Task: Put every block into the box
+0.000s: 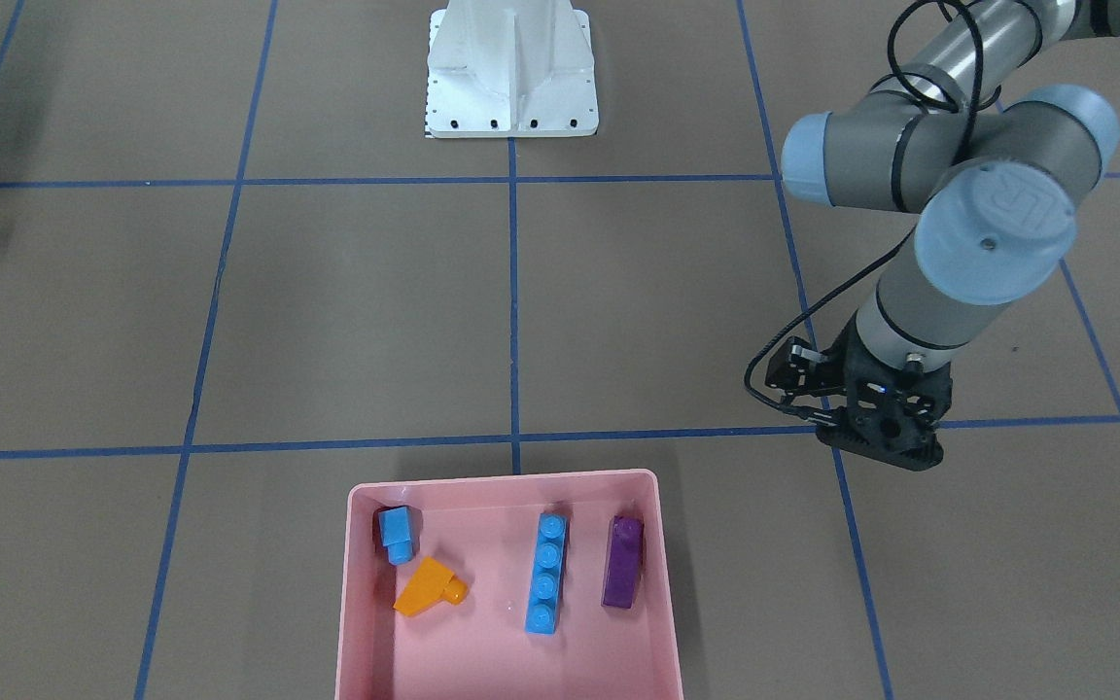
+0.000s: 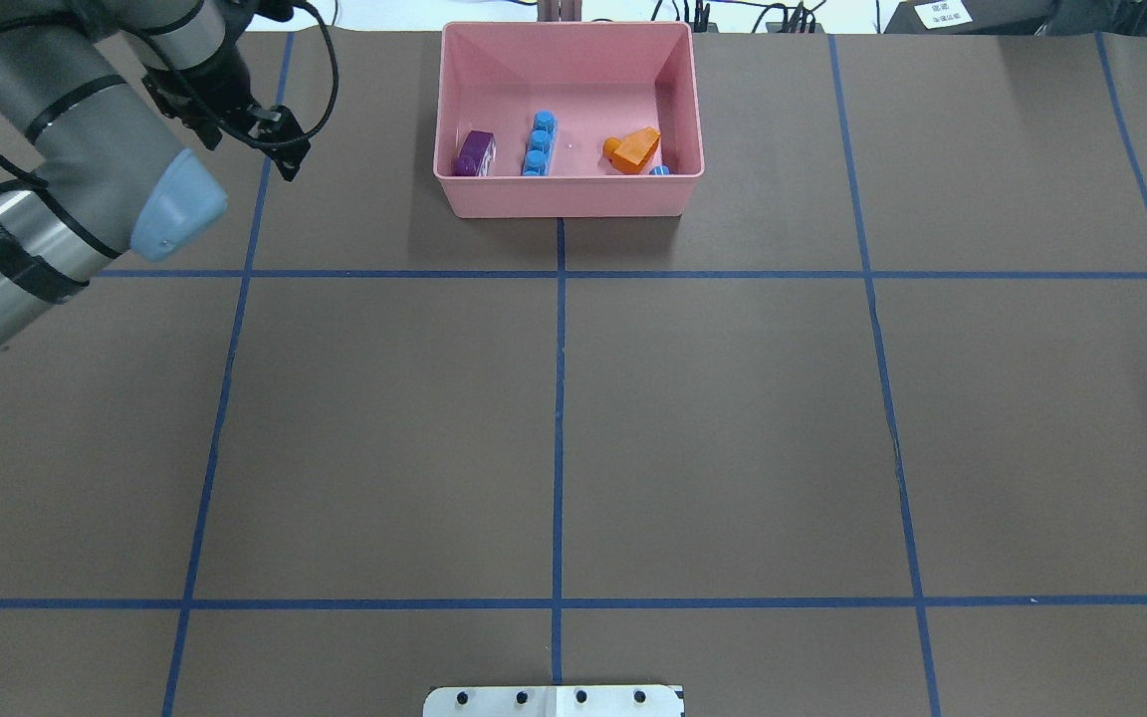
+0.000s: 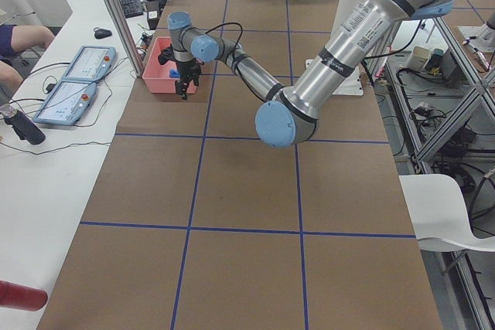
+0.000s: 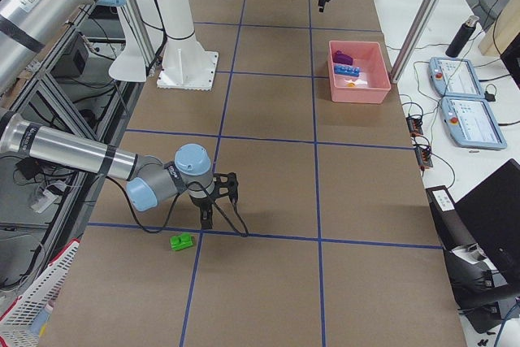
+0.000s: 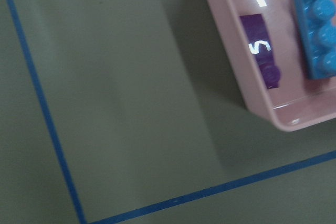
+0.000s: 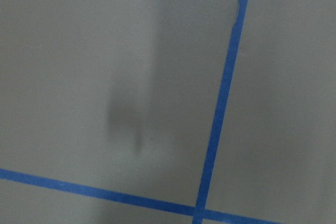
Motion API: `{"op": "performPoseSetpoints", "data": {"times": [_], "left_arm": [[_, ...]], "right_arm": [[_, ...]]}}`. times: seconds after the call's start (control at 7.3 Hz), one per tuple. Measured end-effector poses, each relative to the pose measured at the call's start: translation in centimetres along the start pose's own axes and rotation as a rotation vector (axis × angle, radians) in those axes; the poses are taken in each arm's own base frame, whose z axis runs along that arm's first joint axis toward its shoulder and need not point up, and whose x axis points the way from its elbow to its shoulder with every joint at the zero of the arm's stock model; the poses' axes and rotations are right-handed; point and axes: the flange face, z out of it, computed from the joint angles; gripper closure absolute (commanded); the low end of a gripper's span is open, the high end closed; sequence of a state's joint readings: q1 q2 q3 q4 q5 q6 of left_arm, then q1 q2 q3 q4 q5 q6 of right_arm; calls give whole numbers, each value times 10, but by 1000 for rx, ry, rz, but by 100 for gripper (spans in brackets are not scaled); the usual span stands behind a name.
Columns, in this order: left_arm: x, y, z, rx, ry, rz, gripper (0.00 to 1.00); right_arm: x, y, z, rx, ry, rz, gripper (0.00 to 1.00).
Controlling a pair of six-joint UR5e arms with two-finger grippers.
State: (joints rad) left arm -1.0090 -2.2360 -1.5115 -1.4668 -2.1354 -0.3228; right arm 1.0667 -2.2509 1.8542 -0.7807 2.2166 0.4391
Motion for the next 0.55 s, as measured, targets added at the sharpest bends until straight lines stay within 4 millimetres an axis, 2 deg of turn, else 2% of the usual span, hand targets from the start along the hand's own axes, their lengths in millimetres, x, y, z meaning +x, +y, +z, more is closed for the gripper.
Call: {"op": "performPoseSetpoints", "data": {"times": [0.14, 0.27, 0.55], "left_arm": [[-25, 10, 1, -3, -12, 37, 0], [-37, 14, 1, -4, -19, 54, 0], [-43, 17, 0, -4, -22, 63, 0]], "right_arm": [[2, 13, 10, -46, 21, -21, 0], [10, 27, 19, -84, 35, -37, 1], [34, 48, 39, -112, 42, -77, 1]]}}
